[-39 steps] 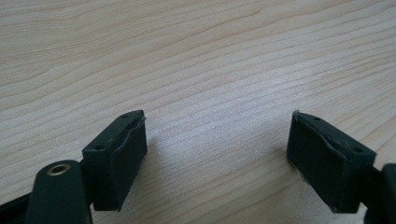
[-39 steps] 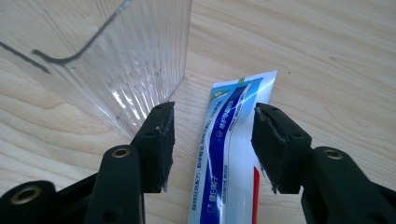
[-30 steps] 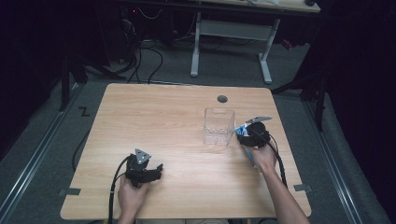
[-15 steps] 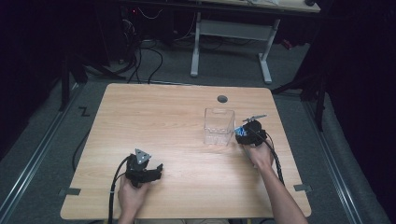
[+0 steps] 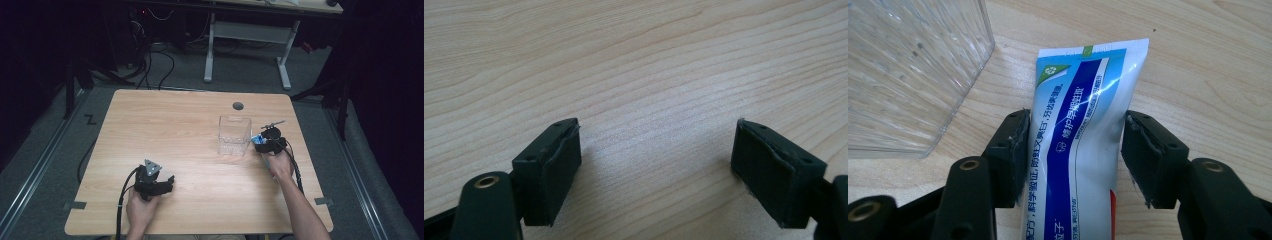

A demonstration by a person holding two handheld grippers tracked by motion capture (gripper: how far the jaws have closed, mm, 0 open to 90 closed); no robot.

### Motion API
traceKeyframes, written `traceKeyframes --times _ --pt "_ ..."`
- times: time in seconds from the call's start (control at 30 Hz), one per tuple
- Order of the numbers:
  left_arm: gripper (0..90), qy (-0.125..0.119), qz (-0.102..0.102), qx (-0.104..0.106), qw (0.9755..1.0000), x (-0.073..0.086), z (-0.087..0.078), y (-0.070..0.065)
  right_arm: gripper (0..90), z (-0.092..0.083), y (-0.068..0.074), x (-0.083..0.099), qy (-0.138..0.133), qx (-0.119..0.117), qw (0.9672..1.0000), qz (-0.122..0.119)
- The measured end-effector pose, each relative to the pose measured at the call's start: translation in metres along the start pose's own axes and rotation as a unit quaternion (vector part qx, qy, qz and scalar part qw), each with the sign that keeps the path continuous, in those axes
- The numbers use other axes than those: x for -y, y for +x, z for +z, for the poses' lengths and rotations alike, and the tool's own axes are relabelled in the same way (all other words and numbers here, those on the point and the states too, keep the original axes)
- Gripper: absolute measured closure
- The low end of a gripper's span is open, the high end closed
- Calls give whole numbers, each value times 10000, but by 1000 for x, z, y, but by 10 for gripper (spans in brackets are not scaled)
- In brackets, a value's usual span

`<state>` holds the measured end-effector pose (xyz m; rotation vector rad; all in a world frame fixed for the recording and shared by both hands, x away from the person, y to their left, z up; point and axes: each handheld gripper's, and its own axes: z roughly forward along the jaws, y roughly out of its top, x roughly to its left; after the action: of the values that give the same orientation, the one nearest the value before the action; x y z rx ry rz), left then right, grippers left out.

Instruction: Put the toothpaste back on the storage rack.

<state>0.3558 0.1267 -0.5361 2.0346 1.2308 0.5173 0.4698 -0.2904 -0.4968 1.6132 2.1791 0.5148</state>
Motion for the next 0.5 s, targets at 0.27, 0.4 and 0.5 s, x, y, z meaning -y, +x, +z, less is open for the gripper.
traceKeyframes --times 0.27,0.4,0.5 --pt "205 -1 0 0 10000 0 0 0 460 2 -5 -2 89 -151 9997 174" --pt "205 -6 -7 -1 10000 0 0 0 461 3 -7 -3 137 -226 9993 247" --pt "205 -1 -2 0 10000 0 0 0 462 4 -8 -3 166 -267 9991 280"
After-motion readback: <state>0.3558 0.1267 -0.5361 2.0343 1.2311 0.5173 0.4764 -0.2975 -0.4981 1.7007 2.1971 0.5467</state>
